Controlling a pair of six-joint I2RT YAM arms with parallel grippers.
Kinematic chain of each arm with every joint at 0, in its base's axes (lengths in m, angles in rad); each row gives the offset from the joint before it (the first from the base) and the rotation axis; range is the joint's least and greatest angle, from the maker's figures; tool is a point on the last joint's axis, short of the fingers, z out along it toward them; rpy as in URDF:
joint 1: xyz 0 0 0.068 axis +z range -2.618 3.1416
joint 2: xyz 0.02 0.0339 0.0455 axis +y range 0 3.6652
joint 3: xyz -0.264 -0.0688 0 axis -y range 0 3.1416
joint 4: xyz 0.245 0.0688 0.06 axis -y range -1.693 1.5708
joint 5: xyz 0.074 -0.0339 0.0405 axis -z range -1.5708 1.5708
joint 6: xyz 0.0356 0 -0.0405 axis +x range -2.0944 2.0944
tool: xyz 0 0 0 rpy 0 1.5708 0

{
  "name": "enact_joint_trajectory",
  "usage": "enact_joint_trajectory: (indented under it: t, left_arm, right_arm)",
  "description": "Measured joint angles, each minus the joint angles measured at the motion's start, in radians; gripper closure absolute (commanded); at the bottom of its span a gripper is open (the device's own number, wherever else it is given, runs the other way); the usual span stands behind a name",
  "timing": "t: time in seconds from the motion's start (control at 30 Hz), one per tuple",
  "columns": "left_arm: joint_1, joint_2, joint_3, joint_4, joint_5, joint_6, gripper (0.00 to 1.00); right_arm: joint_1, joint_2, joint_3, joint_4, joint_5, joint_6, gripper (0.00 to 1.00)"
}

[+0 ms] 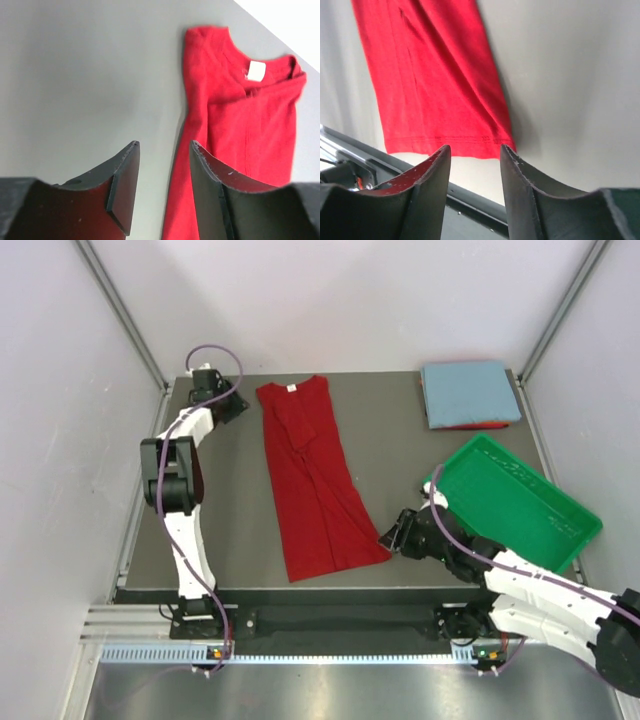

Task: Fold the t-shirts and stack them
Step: Fold the tshirt

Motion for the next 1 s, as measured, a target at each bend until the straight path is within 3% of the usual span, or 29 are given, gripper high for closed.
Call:
enact_joint_trajectory:
  t: [0.13,0.23,0.4,0.57,0.73,1.0]
  left_arm:
    - [0.010,-0.127,-0.129,-0.012,0.027,-0.002,0.54]
    - [-0.004,-0.192,-0.215,-0.025,0.068,-0.006,0.55]
    - [-0.075,-0.309,-0.406,-0.123,0.067,-0.004,0.52]
    - [-0.128,-0.418,-0.552,-0.167,0.067,0.006,0.51]
    - [-0.063,-0.397,-0.509,-0.144,0.097,0.010,0.51]
    - [-0.048,-0.105,-0.169,-0.026,0.117,-0.010,0.51]
  right_arm:
    - [-0.050,0.024,0.134,-0.090,-0.031,-0.150,0.57]
    - [-0.126,0.139,0.298,-0.099,-0.090,-0.272,0.57]
    - [-0.253,0.465,0.610,-0.055,-0.234,-0.451,0.54]
    - [-0.298,0.795,0.891,-0.032,-0.333,-0.578,0.52]
    - [-0.330,1.069,1.089,0.005,-0.388,-0.609,0.55]
    - [-0.397,1.559,1.550,0.061,-0.442,-0.537,0.57]
